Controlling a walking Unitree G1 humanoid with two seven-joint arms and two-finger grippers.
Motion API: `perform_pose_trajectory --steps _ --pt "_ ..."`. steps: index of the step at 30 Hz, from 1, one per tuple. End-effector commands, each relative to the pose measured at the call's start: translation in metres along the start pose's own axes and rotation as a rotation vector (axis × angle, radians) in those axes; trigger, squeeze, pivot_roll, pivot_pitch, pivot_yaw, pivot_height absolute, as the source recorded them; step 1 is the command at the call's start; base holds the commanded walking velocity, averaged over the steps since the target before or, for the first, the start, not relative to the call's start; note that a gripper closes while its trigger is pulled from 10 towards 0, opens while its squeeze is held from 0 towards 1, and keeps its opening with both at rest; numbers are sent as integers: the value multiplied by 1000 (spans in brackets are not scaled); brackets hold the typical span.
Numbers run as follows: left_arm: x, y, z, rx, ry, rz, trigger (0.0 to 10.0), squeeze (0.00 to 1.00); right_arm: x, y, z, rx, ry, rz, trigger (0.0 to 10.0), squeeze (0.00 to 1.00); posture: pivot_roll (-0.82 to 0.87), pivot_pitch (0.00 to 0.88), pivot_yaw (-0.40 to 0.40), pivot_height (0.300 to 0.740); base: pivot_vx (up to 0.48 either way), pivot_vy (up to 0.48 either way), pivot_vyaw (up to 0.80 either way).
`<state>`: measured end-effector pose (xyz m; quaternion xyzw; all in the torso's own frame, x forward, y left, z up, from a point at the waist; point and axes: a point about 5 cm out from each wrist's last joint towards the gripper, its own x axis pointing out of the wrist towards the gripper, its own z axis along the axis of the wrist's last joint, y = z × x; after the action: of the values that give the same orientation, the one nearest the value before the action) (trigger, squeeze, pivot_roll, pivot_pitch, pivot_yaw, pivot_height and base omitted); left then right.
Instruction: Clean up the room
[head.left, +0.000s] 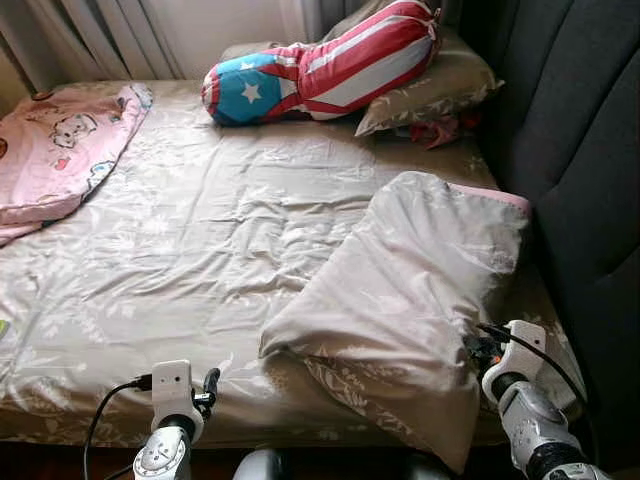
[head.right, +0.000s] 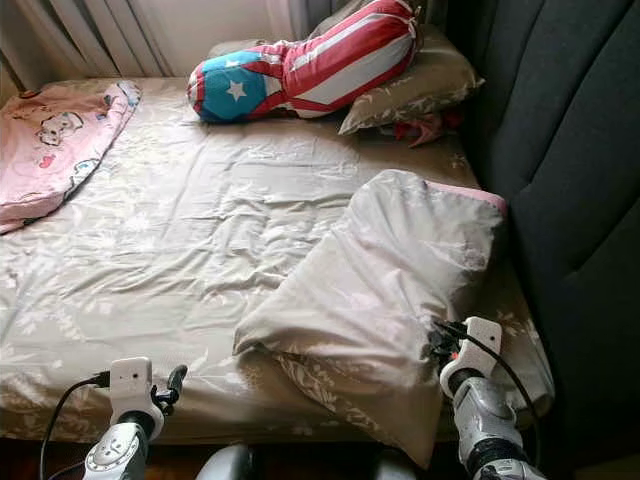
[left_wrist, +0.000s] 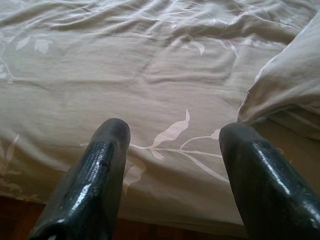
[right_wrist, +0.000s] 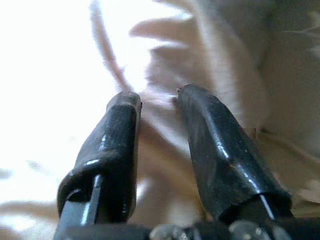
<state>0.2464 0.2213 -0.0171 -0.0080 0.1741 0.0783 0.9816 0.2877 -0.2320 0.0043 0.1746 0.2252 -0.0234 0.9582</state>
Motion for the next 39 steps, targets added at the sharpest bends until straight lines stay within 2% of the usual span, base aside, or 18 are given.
perform_pose_trajectory --steps 1,8,16,21,25,31,32,33,34,39 --pt "-3 3 -8 -2 36 12 10000 0 0 5 -6 12 28 42 10000 1000 -92 86 39 657 0 0 0" --pt "-3 4 -7 2 36 10 10000 0 -2 5 -15 24 72 55 10000 1000 -91 86 42 657 0 0 0" --pt "-3 4 -7 5 36 8 10000 0 -7 3 -32 -14 167 20 10000 1000 -89 87 41 657 0 0 0" --pt "-4 4 -8 5 39 7 10000 0 -8 0 -35 -34 173 -17 10000 1000 -87 87 40 657 0 0 0" --pt "-4 4 -8 6 40 4 10000 0 -8 1 -37 -17 176 -24 10000 1000 -90 91 40 657 0 0 0" --pt "-5 4 -9 11 37 -1 10000 0 -10 8 -49 68 222 22 10000 1000 -82 98 44 657 0 0 0" --pt "-5 5 -9 16 34 -3 10000 0 -11 11 -54 92 239 29 10000 639 -74 105 46 657 0 0 0" --pt "-5 5 -9 16 34 -3 10000 0 -11 11 -54 92 239 29 10000 639 -74 105 46 657 0 0 0" --pt "-6 5 -9 22 33 -5 10000 0 -12 10 -57 99 251 17 10000 0 -68 111 49 657 0 0 0" --pt "-10 12 -11 41 26 -5 10000 0 -15 9 -66 100 279 -38 10000 0 -38 136 67 657 0 0 0"
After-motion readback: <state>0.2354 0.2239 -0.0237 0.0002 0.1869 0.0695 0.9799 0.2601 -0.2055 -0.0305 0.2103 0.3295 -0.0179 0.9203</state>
